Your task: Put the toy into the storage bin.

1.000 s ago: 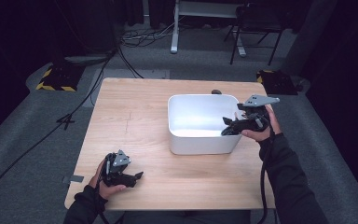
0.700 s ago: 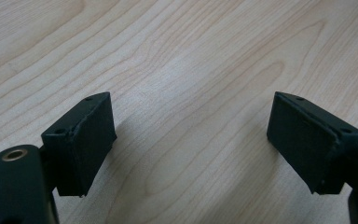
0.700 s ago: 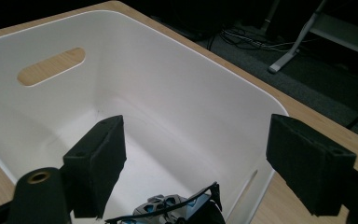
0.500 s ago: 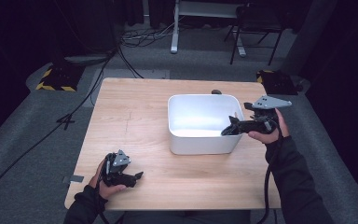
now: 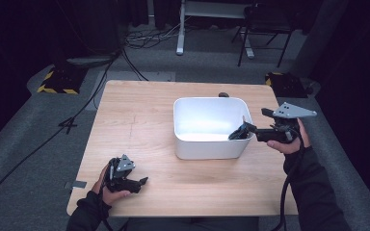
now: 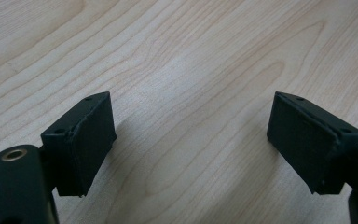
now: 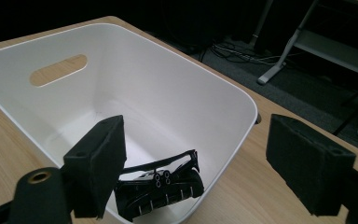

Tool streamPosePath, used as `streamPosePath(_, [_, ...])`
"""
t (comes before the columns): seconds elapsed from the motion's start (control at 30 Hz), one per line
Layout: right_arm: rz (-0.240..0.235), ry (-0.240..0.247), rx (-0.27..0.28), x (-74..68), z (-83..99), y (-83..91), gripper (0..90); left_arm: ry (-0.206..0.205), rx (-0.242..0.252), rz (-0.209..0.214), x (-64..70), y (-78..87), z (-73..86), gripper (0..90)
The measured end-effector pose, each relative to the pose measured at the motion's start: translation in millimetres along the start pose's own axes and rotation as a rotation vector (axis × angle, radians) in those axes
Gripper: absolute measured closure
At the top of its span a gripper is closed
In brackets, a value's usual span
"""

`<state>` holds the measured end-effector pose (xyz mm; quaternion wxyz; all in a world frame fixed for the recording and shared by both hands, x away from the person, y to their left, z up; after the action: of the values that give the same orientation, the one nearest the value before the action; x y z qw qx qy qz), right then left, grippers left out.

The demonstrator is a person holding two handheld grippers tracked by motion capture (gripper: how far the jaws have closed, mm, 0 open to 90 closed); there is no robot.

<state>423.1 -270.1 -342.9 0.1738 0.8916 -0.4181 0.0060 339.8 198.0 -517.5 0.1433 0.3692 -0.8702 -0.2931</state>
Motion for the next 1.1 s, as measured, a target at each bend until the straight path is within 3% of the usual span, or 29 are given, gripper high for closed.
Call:
streamPosePath(0.77, [-0.016, 0.009, 0.010, -6.5, 15.0, 27.1, 19.2, 0.000, 0.000, 0.000, 0.0, 0.0, 0.0, 15.5])
streamPosePath(1.1, [-0.024, 0.014, -0.006, -11.3, 30.2, 29.1, 17.6, -0.002, 0.000, 0.000, -0.1, 0.0, 0.0, 15.5])
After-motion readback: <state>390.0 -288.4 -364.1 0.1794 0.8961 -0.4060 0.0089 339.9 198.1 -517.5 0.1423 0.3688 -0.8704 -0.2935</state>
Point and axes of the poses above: each handheld gripper's, and its own axes: y roughly backward along the jaws, z roughly out of its underside, x roughly to its right, the point moved 2 cm from there along -y, roughly forward along the jaws, and after that the axes turned 9 degrees about x, right-handed, at the moved point
